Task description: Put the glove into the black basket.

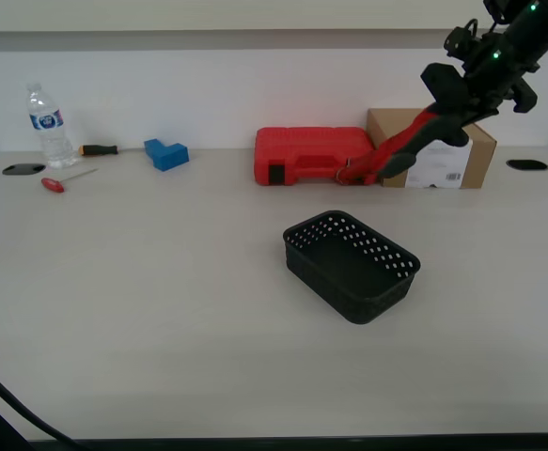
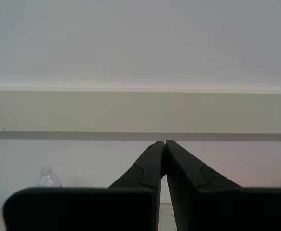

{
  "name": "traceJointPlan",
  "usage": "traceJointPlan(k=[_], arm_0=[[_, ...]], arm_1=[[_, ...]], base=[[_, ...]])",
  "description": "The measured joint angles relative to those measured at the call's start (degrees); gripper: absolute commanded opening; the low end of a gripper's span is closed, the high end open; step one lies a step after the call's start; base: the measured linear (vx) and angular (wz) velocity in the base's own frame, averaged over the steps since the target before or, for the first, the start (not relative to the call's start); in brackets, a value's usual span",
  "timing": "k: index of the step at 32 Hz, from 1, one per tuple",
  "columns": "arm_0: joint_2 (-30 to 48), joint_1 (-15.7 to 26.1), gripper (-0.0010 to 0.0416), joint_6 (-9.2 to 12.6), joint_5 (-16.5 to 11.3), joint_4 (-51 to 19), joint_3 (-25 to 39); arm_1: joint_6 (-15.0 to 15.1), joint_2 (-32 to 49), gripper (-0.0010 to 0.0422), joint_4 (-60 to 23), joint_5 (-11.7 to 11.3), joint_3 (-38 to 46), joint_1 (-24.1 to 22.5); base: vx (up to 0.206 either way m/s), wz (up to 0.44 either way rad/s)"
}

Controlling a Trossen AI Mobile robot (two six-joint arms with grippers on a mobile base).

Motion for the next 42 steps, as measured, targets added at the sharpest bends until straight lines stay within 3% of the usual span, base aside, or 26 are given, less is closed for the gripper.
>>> traceJointPlan(k=[2,4,5,7,8,11,14,19,31,37,39,42], arm_0=[[-2.27,2.49,-0.0002,0.55,-2.23,-2.01,-0.46],[-5.22,3.89,-0.0002,3.08,-2.12,-2.89,-4.02],[-6.14,4.61,-0.0002,3.26,-2.56,-2.51,-4.26],[-11.08,6.34,-0.0002,5.86,-2.54,0.48,-10.23],[-11.87,6.97,-0.0002,5.99,-2.93,0.70,-10.34],[-17.16,10.03,-0.0002,10.08,-5.27,9.64,-18.56],[-17.00,11.87,-0.0002,10.73,-8.22,12.17,-22.16],[-16.57,15.87,-0.0002,14.12,-8.57,20.61,-27.80],[-2.60,19.37,-0.0002,14.36,-8.55,26.82,-29.29],[6.05,19.78,-0.0001,14.36,-8.26,24.96,-23.04],[8.83,19.91,0.0000,14.34,-8.79,26.88,-21.00],[13.20,20.33,0.0000,14.21,-10.80,23.87,-18.88]], arm_1=[[0.00,0.00,0.0000,0.02,0.00,0.00,0.00],[0.00,0.00,0.0000,0.07,-0.02,0.00,0.00],[-0.02,0.00,0.0000,-0.02,-0.02,0.00,0.00],[0.00,0.00,0.0000,0.02,0.00,0.00,0.00],[0.00,0.00,0.0000,0.02,0.00,0.00,0.00],[0.00,0.00,0.0000,0.07,-0.13,0.00,0.02],[-0.02,0.02,0.0000,0.04,-0.09,0.00,0.00],[0.00,0.02,0.0000,0.02,0.00,0.00,0.00],[0.00,0.02,0.0000,0.04,0.04,0.00,0.00],[0.00,0.02,0.0000,0.02,0.00,0.00,0.00],[-0.02,0.02,0.0000,0.07,-0.02,0.00,0.00],[0.00,0.02,0.0000,0.00,0.00,0.00,0.00]], base=[[0.000,0.000],[0.000,0.000],[0.000,0.000],[0.000,0.000],[0.000,0.000],[0.000,0.000],[0.000,0.000],[0.000,0.000],[0.000,0.000],[0.000,0.000],[0.000,0.000],[0.000,0.000]])
